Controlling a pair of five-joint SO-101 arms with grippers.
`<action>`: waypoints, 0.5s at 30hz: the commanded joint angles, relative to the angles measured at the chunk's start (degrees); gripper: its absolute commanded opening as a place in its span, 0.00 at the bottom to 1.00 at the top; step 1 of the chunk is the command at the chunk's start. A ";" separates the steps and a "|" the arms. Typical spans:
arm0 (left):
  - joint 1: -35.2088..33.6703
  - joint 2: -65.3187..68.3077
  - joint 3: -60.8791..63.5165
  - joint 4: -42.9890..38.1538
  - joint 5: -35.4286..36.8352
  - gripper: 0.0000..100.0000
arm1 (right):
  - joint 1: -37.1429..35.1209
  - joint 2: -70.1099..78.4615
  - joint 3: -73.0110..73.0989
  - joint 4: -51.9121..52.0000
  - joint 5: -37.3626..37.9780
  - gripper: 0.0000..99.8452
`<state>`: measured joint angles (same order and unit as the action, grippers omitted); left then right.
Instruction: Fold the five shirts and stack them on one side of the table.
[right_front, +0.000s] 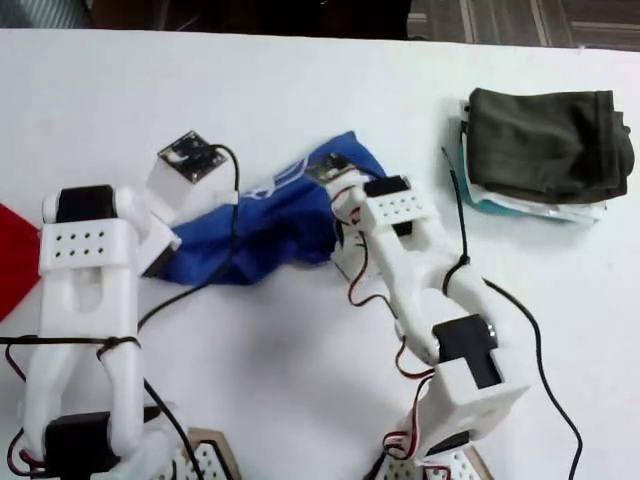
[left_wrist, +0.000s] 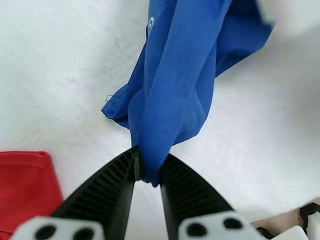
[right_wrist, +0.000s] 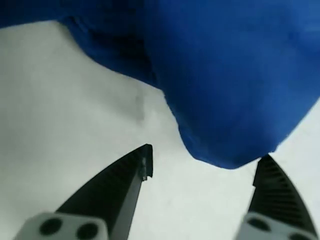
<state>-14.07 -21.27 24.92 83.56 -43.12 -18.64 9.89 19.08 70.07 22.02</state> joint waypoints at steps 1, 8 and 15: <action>-0.70 -2.29 -0.22 -0.26 0.18 0.03 | 1.80 -3.30 1.23 -3.65 0.70 0.32; -0.70 -2.29 -0.22 -0.18 0.18 0.03 | 4.62 -3.30 3.34 -10.15 0.44 0.18; -2.11 -2.02 -0.22 -0.35 0.18 0.03 | 5.32 -3.30 3.25 -10.68 0.26 0.03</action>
<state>-15.12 -21.27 24.92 83.56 -43.12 -13.80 9.89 22.68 60.04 22.02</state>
